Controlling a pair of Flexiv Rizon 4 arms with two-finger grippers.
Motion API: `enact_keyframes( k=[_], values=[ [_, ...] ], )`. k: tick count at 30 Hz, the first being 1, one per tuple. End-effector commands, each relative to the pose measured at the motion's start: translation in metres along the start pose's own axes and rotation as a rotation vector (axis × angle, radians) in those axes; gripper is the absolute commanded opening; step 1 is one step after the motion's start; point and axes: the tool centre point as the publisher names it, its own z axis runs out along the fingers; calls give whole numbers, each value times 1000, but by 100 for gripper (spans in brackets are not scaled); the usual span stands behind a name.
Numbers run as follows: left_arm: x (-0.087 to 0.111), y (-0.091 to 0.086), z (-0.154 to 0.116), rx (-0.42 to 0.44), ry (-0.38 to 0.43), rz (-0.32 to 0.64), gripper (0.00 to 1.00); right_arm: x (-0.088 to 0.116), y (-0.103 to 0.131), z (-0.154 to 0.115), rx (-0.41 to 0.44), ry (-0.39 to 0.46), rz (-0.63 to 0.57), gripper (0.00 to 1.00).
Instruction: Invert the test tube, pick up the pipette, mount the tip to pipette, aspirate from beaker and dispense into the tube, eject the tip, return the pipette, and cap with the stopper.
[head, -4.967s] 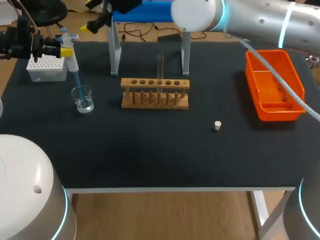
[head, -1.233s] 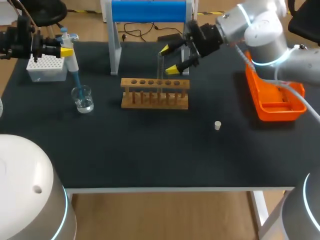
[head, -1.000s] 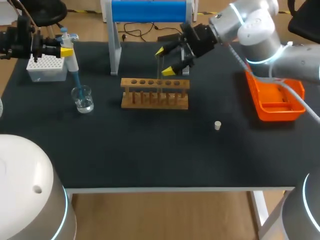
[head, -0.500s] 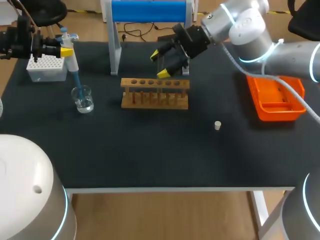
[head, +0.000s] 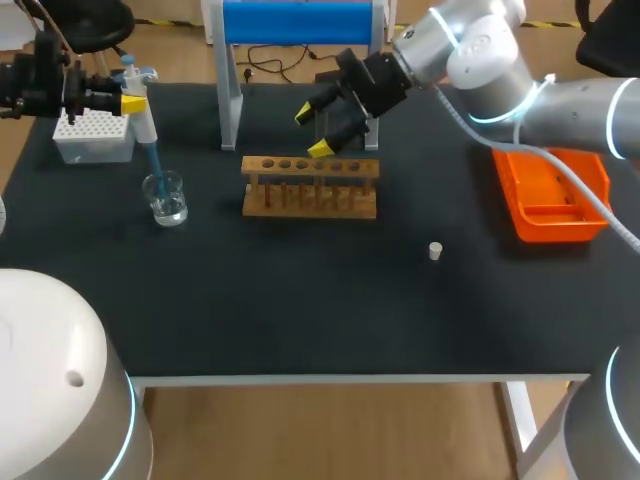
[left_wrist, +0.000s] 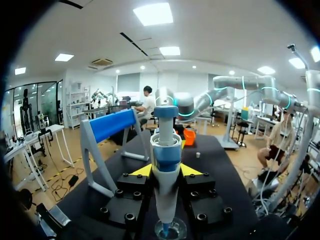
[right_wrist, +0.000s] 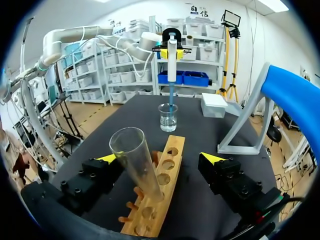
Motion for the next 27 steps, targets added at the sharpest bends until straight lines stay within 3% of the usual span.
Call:
enact_keyframes(
  k=[1,27],
  values=[
    [0,-1,0,-1,0,0,0,-2,1,3,-1,1,-2,100],
    [0,-1,0,-1,0,0,0,1,0,15,34,-5,-7,100]
  ],
)
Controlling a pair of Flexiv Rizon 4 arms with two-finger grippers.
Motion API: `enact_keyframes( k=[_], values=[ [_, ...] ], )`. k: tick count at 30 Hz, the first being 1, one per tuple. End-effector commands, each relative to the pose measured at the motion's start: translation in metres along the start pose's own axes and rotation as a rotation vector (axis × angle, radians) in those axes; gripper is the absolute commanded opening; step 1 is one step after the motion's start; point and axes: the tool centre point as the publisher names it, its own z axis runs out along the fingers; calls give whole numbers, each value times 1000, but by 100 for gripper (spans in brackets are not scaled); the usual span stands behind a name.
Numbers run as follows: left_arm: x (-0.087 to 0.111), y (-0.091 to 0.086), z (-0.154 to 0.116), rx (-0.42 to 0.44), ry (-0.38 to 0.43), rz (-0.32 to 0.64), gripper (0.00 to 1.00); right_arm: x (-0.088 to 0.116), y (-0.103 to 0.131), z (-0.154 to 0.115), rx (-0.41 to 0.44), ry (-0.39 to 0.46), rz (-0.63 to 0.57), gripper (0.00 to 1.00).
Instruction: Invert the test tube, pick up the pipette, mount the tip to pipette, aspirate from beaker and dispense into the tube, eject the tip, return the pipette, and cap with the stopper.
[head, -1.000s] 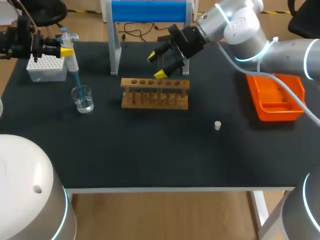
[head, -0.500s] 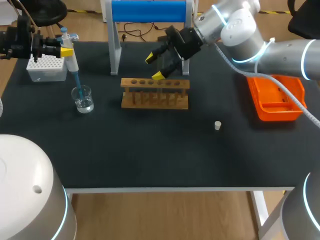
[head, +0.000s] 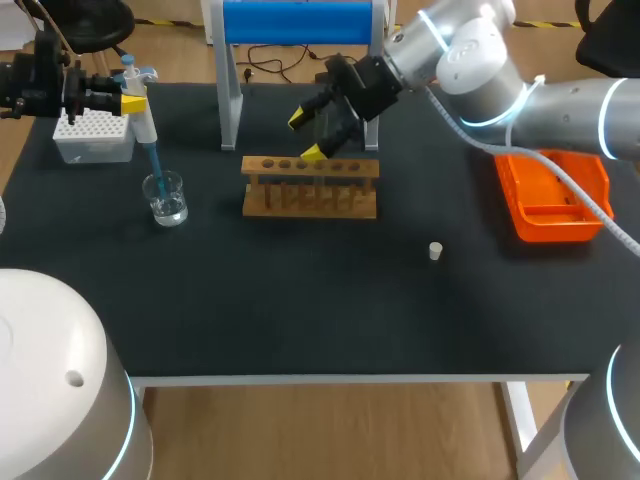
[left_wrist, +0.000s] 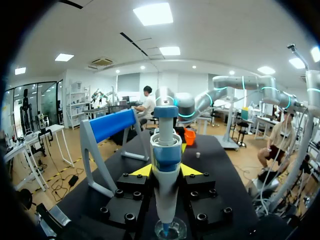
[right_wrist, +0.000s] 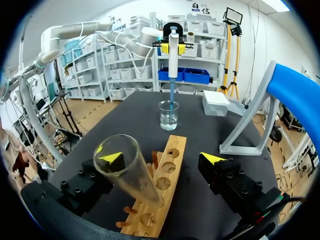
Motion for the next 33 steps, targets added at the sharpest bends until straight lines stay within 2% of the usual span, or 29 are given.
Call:
enact_keyframes(
  k=[1,33],
  values=[
    [0,-1,0,-1,0,0,0,1,0,0,4,-5,0,100],
    [0,-1,0,-1,0,0,0,15,-7,-3,8,-72,24,100]
  ],
)
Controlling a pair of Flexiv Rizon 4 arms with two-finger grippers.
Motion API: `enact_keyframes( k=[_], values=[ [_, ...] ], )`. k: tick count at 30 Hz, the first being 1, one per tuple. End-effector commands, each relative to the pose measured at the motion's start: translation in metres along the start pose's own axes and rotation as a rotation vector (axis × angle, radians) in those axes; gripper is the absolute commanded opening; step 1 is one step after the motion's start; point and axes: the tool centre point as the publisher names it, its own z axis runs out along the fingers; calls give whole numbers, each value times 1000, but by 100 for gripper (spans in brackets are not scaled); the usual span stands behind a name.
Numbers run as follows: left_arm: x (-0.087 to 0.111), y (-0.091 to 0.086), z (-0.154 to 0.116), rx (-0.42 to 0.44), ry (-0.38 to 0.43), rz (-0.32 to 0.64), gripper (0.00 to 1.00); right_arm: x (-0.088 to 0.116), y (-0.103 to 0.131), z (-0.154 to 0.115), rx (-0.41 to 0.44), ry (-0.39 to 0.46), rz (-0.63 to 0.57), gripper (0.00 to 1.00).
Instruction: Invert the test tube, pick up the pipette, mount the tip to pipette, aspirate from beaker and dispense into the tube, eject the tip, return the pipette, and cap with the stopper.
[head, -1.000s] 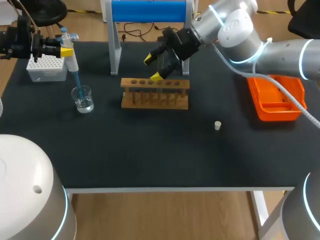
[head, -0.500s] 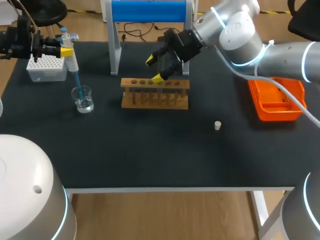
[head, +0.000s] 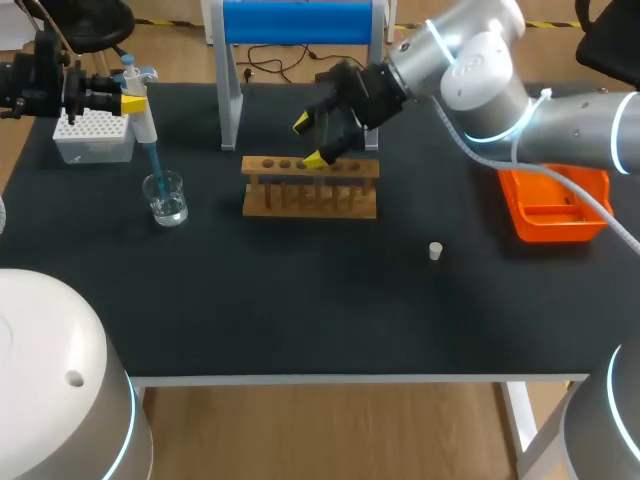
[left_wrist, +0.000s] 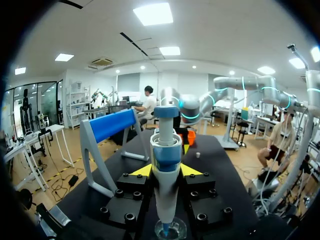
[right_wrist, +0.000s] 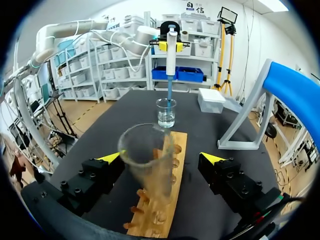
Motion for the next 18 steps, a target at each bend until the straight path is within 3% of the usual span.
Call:
enact_keyframes(
  k=[1,18],
  values=[
    [0,-1,0,-1,0,0,0,4,-1,-2,2,-9,2,100],
    [0,-1,0,-1,0,0,0,3,-1,-4,5,-14,3,100]
  ],
)
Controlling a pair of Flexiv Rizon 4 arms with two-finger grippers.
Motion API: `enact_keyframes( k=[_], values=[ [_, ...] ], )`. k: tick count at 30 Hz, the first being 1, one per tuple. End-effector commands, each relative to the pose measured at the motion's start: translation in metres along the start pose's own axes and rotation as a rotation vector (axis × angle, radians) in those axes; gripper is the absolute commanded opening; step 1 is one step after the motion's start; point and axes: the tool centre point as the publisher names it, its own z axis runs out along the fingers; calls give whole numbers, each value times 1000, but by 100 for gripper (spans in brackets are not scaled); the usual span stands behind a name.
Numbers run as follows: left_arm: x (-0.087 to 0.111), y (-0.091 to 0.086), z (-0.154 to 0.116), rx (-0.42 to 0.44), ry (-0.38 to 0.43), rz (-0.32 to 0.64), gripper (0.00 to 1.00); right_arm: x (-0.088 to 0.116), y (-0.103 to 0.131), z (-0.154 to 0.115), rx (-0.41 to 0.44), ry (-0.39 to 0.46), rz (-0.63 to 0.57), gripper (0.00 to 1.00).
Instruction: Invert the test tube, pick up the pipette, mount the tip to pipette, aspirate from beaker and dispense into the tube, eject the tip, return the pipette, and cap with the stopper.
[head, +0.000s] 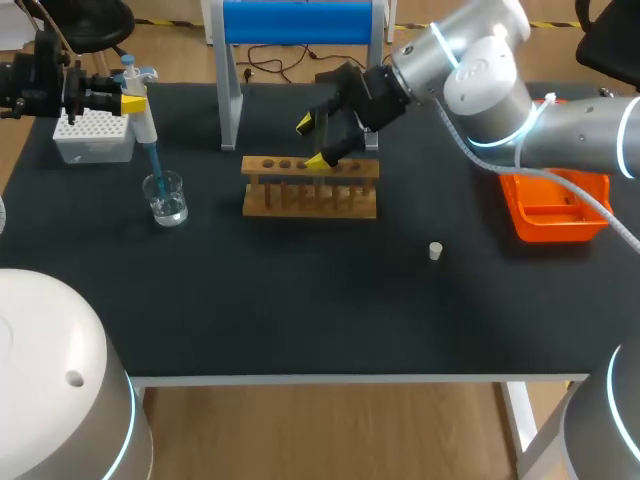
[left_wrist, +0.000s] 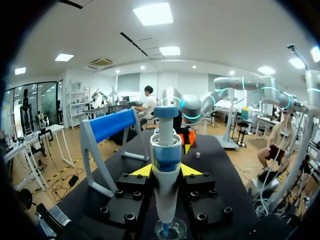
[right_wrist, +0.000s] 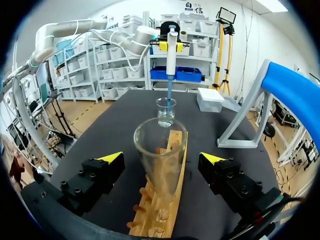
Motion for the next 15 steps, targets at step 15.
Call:
enact_keyframes(
  k=[15],
  values=[
    [0,-1,0,-1,0,0,0,1,5,0,19,2,-9,100]
  ],
)
